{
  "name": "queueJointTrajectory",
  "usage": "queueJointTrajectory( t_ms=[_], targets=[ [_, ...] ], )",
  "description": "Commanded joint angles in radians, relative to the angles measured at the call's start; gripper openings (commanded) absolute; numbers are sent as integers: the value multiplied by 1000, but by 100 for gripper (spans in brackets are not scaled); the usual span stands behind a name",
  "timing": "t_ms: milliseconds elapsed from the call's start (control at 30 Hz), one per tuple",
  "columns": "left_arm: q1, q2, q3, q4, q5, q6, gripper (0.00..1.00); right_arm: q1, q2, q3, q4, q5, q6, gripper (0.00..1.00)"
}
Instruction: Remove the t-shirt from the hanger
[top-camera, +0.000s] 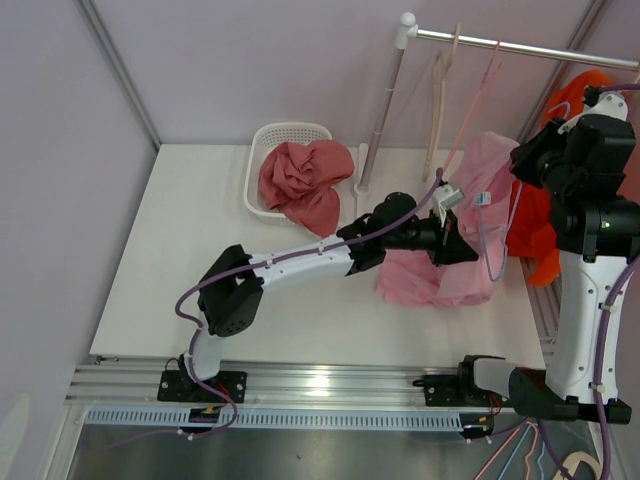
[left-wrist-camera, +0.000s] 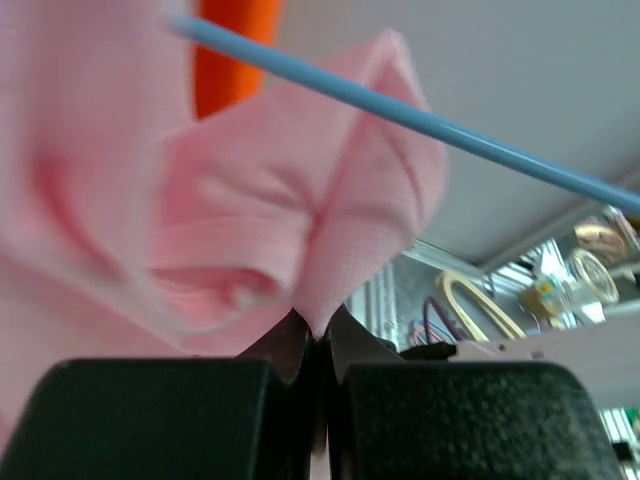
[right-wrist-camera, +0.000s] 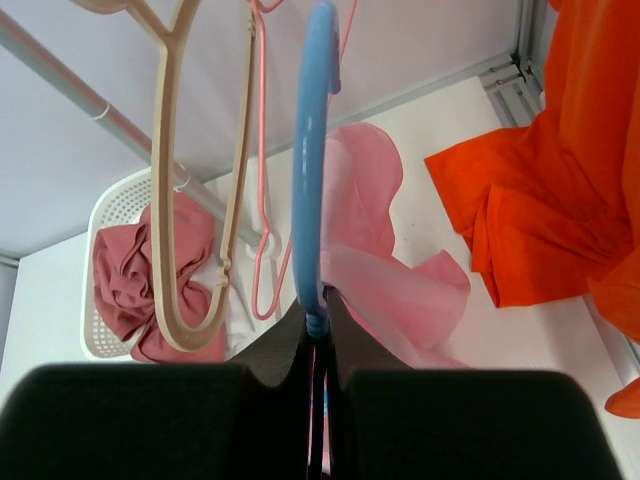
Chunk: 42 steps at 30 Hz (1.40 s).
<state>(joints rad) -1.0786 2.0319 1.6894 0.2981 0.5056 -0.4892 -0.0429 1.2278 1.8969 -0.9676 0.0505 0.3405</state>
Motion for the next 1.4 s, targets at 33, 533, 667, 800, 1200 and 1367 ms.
queueJointTrajectory(
  t_ms=[33,533,667,800,1200,1367],
  targets=[
    [32,25,61,-132,-90,-71,1,21,-27,7,-2,29,0,0],
    [59,-29,59,-290,-297,-22,1,127,-116,-76,-141,2,-15,0],
    [66,-9,55,-353,-380,-32,1,127,-160,-104,-177,-32,-26,0],
    [62,-31,-35,-304,-352,-37,1,129,-182,-136,-129,29,-31,0],
    [28,-252,-413,-347,-279,-91,1,126,-99,-141,32,277,-43,0],
    [31,-453,-629,-323,-379,-103,1,126,1,-61,79,301,11,0]
  ],
)
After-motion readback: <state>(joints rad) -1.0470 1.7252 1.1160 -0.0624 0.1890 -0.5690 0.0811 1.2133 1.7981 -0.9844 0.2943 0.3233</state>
